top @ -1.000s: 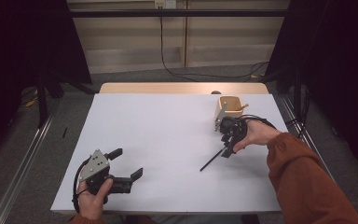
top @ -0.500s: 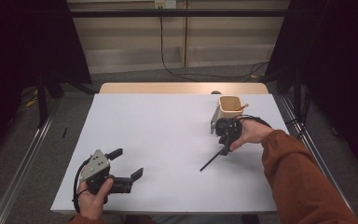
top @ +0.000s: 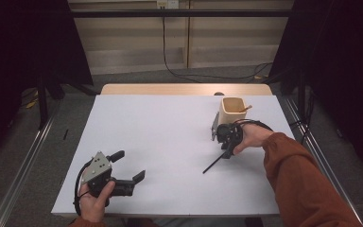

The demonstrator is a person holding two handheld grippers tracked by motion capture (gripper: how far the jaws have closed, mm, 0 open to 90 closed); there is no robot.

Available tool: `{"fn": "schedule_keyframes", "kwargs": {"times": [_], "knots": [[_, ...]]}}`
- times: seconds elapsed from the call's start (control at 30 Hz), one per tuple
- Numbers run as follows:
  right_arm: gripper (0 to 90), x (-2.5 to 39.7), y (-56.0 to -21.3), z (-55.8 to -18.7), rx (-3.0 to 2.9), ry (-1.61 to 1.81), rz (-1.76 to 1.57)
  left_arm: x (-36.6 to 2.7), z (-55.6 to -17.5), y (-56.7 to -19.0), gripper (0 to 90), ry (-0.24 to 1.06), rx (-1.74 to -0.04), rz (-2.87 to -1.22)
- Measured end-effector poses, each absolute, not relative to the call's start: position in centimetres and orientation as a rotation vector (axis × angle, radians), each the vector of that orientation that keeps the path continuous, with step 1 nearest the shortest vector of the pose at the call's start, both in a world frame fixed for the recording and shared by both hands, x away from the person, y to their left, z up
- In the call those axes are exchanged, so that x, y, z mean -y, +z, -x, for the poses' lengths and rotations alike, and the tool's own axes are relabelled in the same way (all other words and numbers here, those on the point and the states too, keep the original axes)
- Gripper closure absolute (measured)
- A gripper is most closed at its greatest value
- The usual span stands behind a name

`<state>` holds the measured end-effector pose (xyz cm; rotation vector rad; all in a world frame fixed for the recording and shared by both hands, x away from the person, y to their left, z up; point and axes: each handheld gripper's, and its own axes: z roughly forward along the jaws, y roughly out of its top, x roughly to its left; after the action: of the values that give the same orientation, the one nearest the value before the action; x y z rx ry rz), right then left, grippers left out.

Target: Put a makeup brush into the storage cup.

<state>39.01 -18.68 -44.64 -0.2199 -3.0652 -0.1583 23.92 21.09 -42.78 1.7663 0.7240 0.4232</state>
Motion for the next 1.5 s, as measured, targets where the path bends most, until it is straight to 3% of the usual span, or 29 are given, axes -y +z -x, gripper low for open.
{"fn": "schedule_keyframes", "kwargs": {"times": [0.6, 0.9, 1.5], "knots": [[66.5, 18.37, -44.91, -38.76, 3.103, -0.116, 0.170, -21.19, -23.81, -42.74, 1.5, 0.418, -0.726, -1.765], [85.6, 18.44, -44.85, -38.46, 3.087, -0.113, 0.150, -21.23, -23.73, -42.75, 1.5, 0.424, -0.726, -1.768], [86.3, 18.58, -44.87, -38.73, 3.056, -0.131, 0.272, -21.22, -23.75, -42.73, 1.5, 0.424, -0.729, -1.769]]}}
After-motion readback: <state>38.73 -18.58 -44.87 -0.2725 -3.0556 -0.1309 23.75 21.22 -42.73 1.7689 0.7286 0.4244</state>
